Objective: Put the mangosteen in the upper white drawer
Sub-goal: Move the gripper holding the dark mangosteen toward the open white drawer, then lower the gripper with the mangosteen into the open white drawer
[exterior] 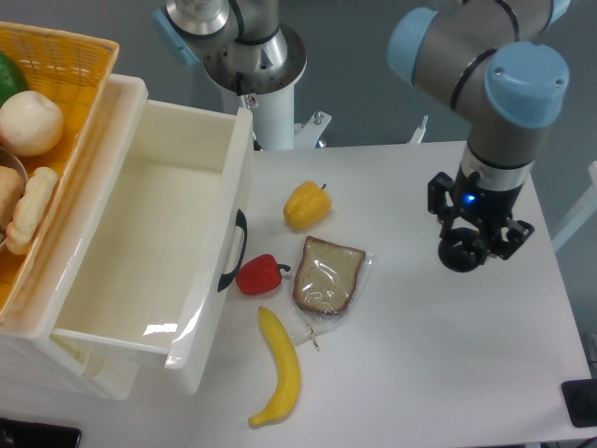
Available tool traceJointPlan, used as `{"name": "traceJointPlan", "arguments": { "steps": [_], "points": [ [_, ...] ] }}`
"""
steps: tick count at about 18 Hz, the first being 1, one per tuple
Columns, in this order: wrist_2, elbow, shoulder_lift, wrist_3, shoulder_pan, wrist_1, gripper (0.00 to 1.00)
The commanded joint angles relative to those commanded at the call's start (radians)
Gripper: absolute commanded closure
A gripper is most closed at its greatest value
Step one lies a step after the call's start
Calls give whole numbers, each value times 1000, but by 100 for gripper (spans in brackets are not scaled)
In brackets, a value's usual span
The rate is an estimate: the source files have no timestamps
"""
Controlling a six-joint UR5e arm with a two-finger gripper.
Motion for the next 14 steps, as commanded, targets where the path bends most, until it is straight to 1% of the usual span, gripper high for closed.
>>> {"name": "traceJointPlan", "arguments": {
  "steps": [2,3,5,7,9,11,13,14],
  "points": [
    [-28,-31,55,-27,-14,-8,85],
    [-63,-49,74,-49,-24,-8,85],
    [-142,-92,138,-84,-32,-3,85],
    [-199,-107,196,-123,-41,-11,85],
    [-218,-141,256,-178,-89,-8,85],
    [-235,-147,287,-224,-132,-14,85],
    [-252,-175,319,-258,-185,-9,85],
    [-253,-189,334,-267,-198,-9,84]
  ]
}}
